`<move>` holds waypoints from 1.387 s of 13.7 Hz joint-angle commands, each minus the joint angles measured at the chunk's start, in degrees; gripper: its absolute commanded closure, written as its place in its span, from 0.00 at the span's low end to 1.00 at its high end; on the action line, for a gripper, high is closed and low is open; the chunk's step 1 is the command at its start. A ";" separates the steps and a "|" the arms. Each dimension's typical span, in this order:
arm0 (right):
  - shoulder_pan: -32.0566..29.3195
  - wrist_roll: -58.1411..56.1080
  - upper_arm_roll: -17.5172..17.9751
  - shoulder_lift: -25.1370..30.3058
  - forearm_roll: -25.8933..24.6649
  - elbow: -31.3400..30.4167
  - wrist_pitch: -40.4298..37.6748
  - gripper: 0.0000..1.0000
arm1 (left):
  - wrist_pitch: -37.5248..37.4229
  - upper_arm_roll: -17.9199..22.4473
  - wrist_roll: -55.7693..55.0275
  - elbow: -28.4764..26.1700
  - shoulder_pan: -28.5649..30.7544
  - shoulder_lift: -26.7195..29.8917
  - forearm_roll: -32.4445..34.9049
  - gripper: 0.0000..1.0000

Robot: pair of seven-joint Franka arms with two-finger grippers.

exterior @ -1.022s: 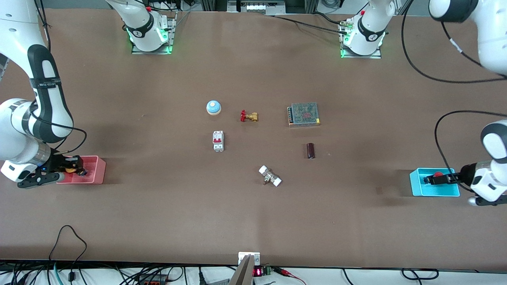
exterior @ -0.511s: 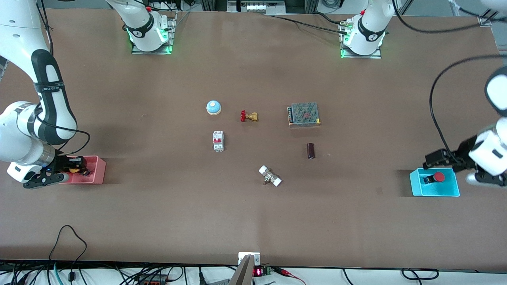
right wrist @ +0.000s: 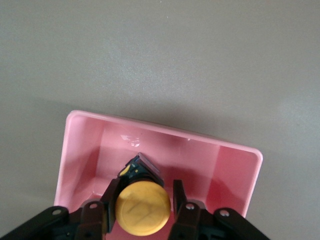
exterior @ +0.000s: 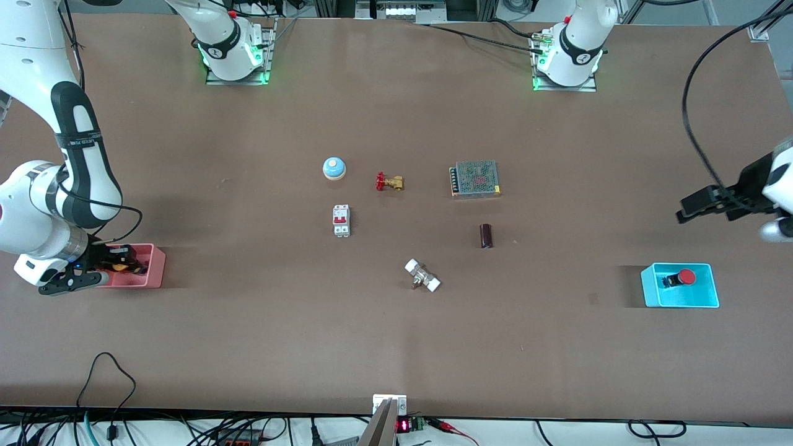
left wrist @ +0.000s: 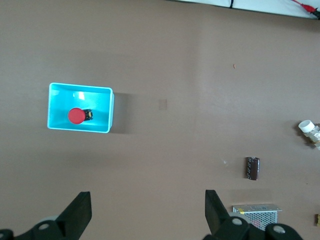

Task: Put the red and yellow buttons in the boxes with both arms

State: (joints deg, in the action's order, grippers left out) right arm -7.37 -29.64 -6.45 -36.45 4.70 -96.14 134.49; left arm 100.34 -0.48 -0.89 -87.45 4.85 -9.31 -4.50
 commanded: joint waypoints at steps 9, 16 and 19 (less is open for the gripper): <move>0.17 -1.03 0.82 4.71 1.36 -0.19 -2.38 0.00 | -3.14 -4.17 -1.04 -4.93 3.06 4.92 0.98 0.00; 6.05 16.87 1.17 26.41 0.31 0.17 -22.76 0.00 | -4.27 -3.56 -0.77 -1.06 3.24 4.48 0.89 0.00; 8.78 19.53 1.26 33.53 -2.85 0.52 -28.21 0.00 | -8.40 -4.09 -0.17 -0.80 3.24 4.65 1.77 0.00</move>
State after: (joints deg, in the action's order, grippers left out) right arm 0.55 -11.92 -5.20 -7.08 3.53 -93.86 108.83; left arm 94.21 -3.89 -1.31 -88.72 7.73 -5.32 -4.34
